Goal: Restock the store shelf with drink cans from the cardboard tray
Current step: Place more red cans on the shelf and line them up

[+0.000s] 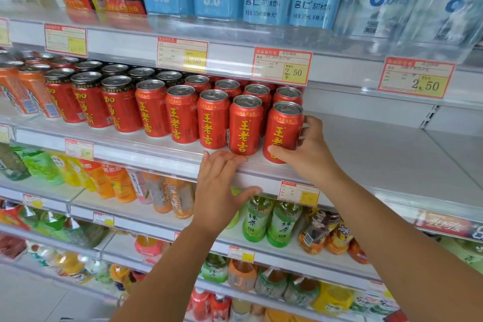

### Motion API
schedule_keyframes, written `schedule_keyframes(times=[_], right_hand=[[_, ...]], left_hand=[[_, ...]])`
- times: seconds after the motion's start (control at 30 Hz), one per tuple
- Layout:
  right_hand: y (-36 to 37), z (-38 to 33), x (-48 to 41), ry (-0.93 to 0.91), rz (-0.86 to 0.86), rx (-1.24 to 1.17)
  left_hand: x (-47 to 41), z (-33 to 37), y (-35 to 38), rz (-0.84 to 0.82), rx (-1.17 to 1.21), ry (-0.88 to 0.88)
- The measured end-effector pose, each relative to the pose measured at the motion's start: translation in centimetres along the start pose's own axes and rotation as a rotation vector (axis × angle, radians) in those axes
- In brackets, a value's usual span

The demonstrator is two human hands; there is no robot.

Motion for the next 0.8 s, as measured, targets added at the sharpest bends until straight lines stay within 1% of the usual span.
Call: schedule_keyframes(times=[0.13, 0.3, 0.43, 0.47, 0.57, 0.63, 0.7, 0.73, 0.77, 0.8], right_hand=[[-0.2, 0.1, 0.2, -0.045, 0.059, 0.097], [0.1, -0.2, 0.2, -0.055, 0.048, 0.103], [-0.1, -0.1, 0.5, -0.030, 0.051, 0.108], [-0.5, -0.2, 0.9, -0.030, 0.091, 0.088], [-3.2, -0.7, 3.5, -0.049, 0.300, -0.053], [-5.7, -0.4, 6.4, -0.055, 0.418, -0.108], [-8.5, 1.2, 10.0, -0.027, 0.504, -0.089], [-9.9, 2.5, 12.0, 0.004, 0.540, -0.066], [-11.4, 4.2, 14.0, 0.044, 0.568, -0.047], [-12.9, 6.3, 16.0, 0.103, 0.579, -0.031]], left_hand=[[0.1, -0.3, 0.2, -0.011, -0.001, 0.005], [0.1, 0.0, 0.2, -0.014, -0.012, 0.008], [0.0, 0.0, -0.1, 0.005, 0.013, 0.024], [0.0, 0.0, -0.1, 0.006, 0.026, 0.023], [0.0, 0.7, -0.6, 0.009, 0.039, 0.015], [0.0, 2.4, -1.1, 0.060, 0.095, 0.083], [1.0, 5.1, -0.9, 0.068, 0.207, 0.188], [2.1, 6.7, -0.3, 0.019, 0.279, 0.206], [3.6, 8.2, 0.8, -0.073, 0.353, 0.187], [5.4, 9.6, 2.3, -0.198, 0.417, 0.142]])
Point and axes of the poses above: each hand's wrist, its own x-axis away from the middle knuckle, its own y-axis out of the palm, z = x × y, the point moved 5 cm from there along -x, towards the middle knuckle, and after that the axes turned 9 degrees about z, right-handed, at the moved point
